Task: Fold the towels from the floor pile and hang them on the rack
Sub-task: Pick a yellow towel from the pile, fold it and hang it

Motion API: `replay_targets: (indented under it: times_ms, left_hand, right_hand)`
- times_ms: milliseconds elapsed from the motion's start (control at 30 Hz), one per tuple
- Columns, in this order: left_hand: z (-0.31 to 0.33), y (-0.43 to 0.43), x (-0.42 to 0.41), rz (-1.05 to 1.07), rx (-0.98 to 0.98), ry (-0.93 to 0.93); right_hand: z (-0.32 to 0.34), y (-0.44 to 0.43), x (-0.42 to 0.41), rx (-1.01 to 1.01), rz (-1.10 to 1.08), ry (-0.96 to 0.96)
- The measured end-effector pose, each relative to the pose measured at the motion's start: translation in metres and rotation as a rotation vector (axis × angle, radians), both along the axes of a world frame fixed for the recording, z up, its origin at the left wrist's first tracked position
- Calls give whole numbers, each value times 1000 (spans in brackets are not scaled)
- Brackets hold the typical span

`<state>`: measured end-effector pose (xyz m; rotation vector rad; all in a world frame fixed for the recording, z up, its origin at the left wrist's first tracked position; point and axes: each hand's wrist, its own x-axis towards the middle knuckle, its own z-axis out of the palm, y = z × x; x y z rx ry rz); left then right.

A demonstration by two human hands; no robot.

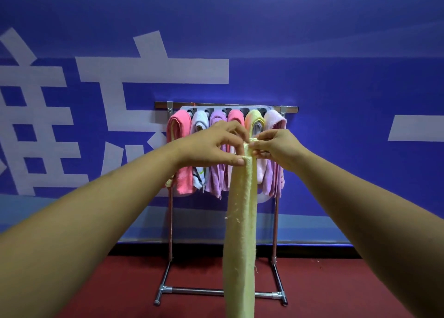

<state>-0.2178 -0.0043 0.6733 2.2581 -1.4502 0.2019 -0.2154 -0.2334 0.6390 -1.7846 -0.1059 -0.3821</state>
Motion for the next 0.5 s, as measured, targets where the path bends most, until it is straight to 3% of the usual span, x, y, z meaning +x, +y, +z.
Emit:
replay_targets:
  times_ms: [100,267,500]
  left_hand:
    - [2,-2,-6,-20,37,164]
    - [-4,-2,9,289,-120,-32]
    - [-11,-6,18,372,-273,-37]
  right_hand:
    - [3,8,0,1,47,1]
    - [7,17,-2,123,166,27]
    - [4,34,-11,107,305,-33]
